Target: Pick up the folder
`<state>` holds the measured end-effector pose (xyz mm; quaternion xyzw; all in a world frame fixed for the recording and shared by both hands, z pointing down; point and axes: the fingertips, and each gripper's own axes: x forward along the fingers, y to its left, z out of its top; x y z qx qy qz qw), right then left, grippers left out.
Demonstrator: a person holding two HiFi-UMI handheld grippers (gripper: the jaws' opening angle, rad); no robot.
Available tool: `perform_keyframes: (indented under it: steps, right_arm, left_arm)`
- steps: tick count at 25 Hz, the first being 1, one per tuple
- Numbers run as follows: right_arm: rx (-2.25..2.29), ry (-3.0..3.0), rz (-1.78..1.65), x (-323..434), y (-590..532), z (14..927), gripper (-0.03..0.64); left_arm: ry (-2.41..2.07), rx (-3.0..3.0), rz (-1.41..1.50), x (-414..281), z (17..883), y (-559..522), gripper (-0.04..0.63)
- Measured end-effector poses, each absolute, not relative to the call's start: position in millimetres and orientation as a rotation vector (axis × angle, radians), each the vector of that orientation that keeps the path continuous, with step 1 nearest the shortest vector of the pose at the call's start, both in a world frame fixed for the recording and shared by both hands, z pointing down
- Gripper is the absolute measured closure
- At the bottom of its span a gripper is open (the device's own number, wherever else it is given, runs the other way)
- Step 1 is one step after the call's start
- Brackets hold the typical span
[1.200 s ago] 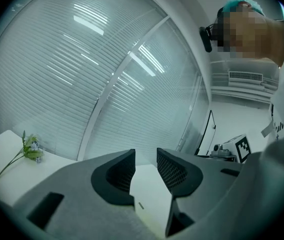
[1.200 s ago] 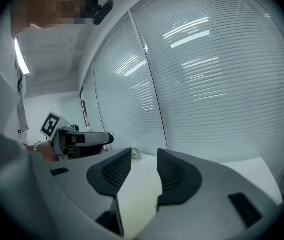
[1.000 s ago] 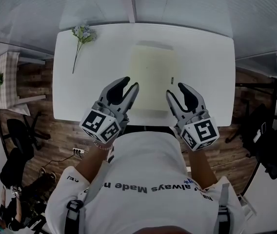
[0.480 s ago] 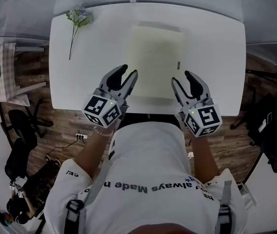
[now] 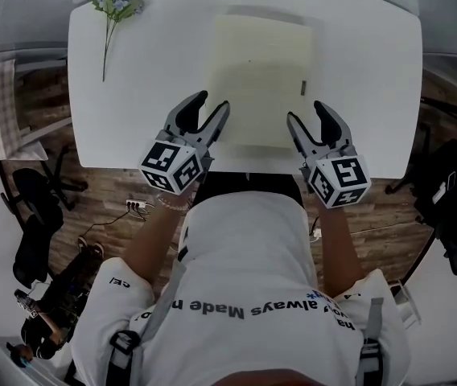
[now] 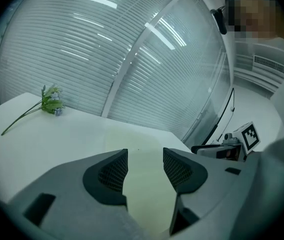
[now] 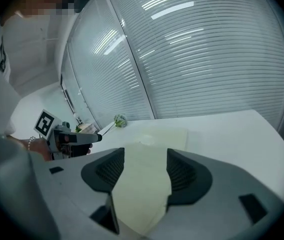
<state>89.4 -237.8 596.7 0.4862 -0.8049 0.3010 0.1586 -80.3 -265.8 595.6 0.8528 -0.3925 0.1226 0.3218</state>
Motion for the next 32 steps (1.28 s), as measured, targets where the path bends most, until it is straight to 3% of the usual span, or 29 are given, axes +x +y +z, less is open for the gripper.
perform_keyframes:
  steps: [14,32]
  right_arm:
    - [1.389,-2.21,1.08,97.2,-227.9,665.9,0.336]
    - [1.365,-2.147,1.38,93.4,-212.1,727.0,0.31]
  left_arm:
    - [-1.084,2.095,0.401,-95.9,666.8,-260.7,0.327]
    - [-1.036,1.954,0.362,-98.4,716.7,-255.1,0.31]
